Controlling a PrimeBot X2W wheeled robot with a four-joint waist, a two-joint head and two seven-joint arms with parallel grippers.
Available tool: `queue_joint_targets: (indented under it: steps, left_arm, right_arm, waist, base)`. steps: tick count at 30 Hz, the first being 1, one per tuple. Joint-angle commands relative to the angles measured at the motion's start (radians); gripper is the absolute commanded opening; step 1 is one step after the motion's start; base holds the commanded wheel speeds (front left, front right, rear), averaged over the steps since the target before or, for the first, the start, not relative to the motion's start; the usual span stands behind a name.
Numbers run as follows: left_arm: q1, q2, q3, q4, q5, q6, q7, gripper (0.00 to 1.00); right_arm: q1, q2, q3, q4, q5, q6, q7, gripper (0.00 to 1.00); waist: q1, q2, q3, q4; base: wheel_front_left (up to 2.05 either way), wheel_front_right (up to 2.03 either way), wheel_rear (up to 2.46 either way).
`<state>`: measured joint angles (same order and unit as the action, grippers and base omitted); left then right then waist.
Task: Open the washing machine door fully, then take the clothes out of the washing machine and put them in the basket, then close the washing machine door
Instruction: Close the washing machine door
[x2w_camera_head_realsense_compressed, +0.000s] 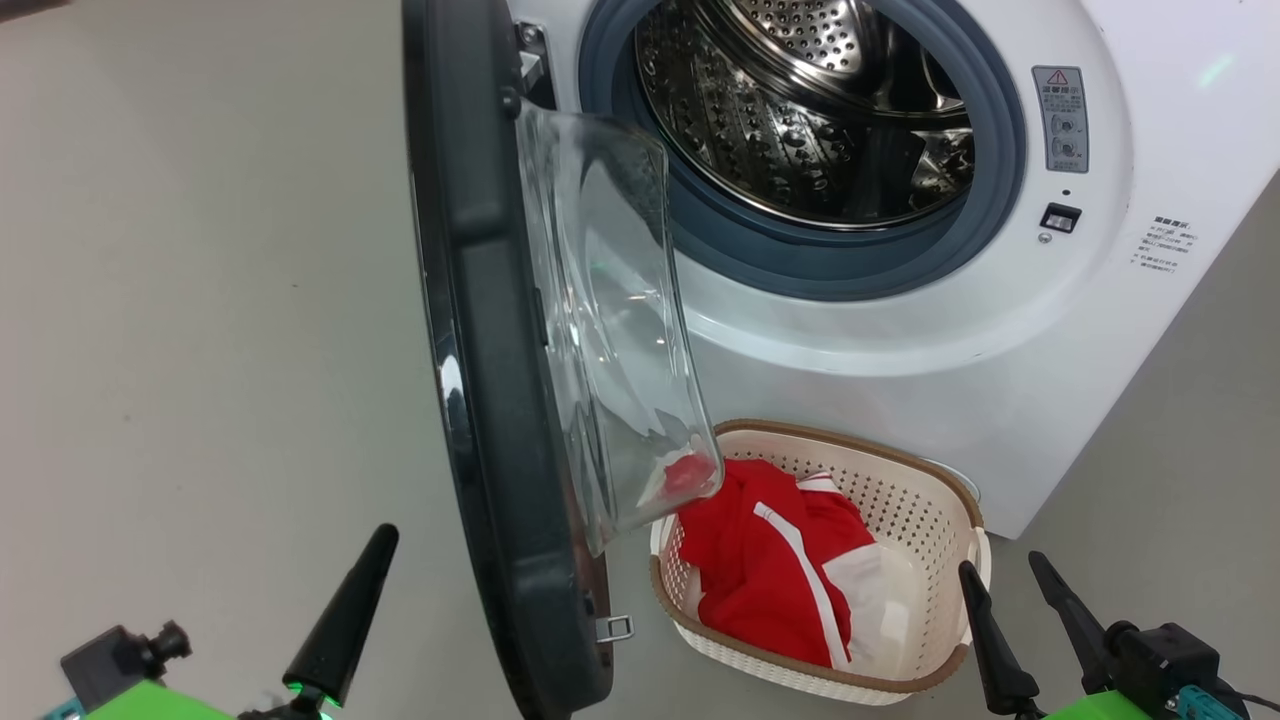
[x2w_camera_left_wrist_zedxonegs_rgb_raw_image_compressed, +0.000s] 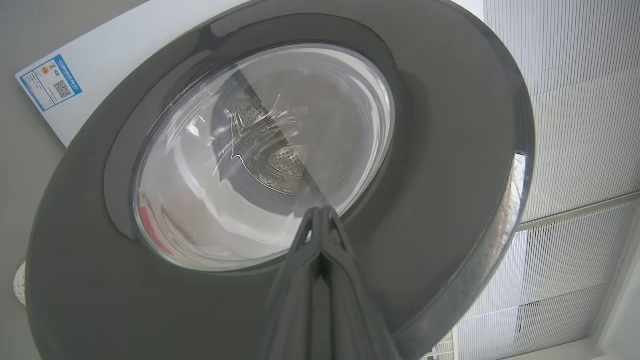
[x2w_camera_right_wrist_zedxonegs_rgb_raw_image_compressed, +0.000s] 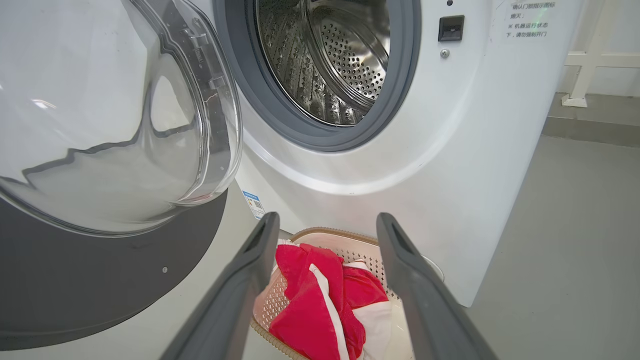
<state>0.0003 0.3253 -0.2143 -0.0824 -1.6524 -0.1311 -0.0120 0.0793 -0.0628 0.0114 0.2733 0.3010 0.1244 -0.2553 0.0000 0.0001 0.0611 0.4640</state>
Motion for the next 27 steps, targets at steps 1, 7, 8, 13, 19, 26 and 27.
queue_joint_targets:
  steps: [1, 7, 8, 13, 19, 26, 27]
  left_arm:
    - [-0.017, 0.011, 0.053, -0.043, -0.014, 0.0, 0.034, 0.0]
    - [-0.008, -0.023, 0.092, -0.076, -0.026, 0.0, 0.141, 0.0]
    - [-0.008, -0.03, 0.098, -0.078, -0.025, 0.0, 0.157, 0.0]
    - [-0.011, -0.065, 0.125, -0.095, -0.02, 0.0, 0.233, 0.0]
    - [-0.015, -0.094, 0.142, -0.111, 0.008, 0.0, 0.29, 0.0]
    - [-0.041, -0.129, 0.154, -0.135, 0.037, 0.0, 0.333, 0.0]
    - [-0.045, -0.132, 0.153, -0.14, 0.041, 0.0, 0.339, 0.0]
  right_arm:
    - [-0.026, -0.009, 0.019, -0.023, -0.002, 0.006, -0.006, 1.0]
    - [-0.033, -0.009, 0.018, -0.023, -0.002, 0.006, -0.006, 1.0]
    - [-0.034, -0.009, 0.019, -0.023, -0.002, 0.006, -0.006, 1.0]
    - [-0.04, -0.009, 0.017, -0.024, -0.002, 0.006, -0.006, 1.0]
    - [-0.048, -0.009, 0.016, -0.024, -0.001, 0.006, -0.006, 1.0]
    - [-0.063, -0.01, 0.011, -0.028, -0.002, 0.006, -0.006, 1.0]
    - [-0.065, -0.01, 0.009, -0.028, -0.002, 0.006, -0.006, 1.0]
  waist:
    - [0.0, -0.0001, 0.002, -0.002]
    - [0.0, -0.0001, 0.012, -0.011]
    - [0.0, -0.0001, 0.014, -0.013]
    - [0.0, -0.0001, 0.024, -0.024]
    - [0.0, -0.0001, 0.034, -0.042]
    - [0.0, -0.0001, 0.056, -0.083]
    - [0.0, -0.0001, 0.059, -0.088]
  base:
    - [0.0, 0.0, 0.0]
    - [0.0, 0.0, 0.0]
    - [0.0, 0.0, 0.0]
    - [0.0, 0.0, 0.0]
    - [0.0, 0.0, 0.0]
    - [0.0, 0.0, 0.0]
    - [0.0, 0.0, 0.0]
